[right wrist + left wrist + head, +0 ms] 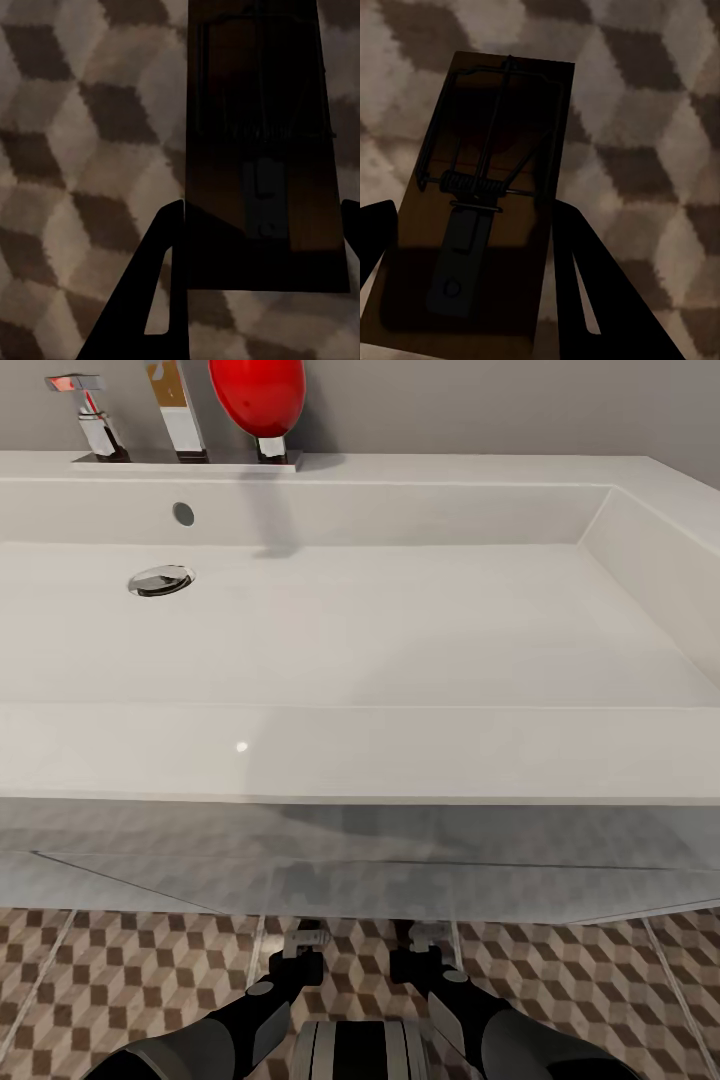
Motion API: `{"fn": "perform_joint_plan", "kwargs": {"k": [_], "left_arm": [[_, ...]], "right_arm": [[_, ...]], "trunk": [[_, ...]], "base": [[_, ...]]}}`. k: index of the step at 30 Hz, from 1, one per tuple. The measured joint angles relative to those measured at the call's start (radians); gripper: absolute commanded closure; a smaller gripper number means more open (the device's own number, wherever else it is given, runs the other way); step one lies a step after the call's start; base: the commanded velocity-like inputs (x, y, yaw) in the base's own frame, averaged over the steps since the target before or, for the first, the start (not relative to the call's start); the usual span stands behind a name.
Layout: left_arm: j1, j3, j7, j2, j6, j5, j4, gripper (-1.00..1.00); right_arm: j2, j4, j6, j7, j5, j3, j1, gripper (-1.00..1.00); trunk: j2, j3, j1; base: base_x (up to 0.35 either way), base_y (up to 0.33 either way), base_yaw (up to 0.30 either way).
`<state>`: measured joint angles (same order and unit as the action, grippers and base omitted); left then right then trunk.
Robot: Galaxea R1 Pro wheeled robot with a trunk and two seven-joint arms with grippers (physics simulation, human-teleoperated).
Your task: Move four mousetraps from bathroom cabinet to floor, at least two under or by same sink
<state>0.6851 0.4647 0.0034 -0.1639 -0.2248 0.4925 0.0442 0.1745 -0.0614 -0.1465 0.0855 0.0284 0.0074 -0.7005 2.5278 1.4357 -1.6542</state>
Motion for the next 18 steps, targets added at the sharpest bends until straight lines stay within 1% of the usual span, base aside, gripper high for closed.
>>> {"fn": "perform_joint_plan", "kwargs": {"k": [14,18], "left_arm": [[0.0,0.001,0.0,0.001,0.0,0.0,0.0,1.0],[0.0,0.001,0.0,0.001,0.0,0.0,0.0,1.0]], "right_arm": [[0.0,0.002,-0.006,-0.002,0.0,0.002,0.0,1.0],[0.0,0.005,-0.021,-0.003,0.0,0.003,0.0,1.0]], "trunk": [[0.0,0.0,0.0],[0.0,0.0,0.0]], "base": [[0.0,0.0,0.0],[0.0,0.0,0.0]]}}
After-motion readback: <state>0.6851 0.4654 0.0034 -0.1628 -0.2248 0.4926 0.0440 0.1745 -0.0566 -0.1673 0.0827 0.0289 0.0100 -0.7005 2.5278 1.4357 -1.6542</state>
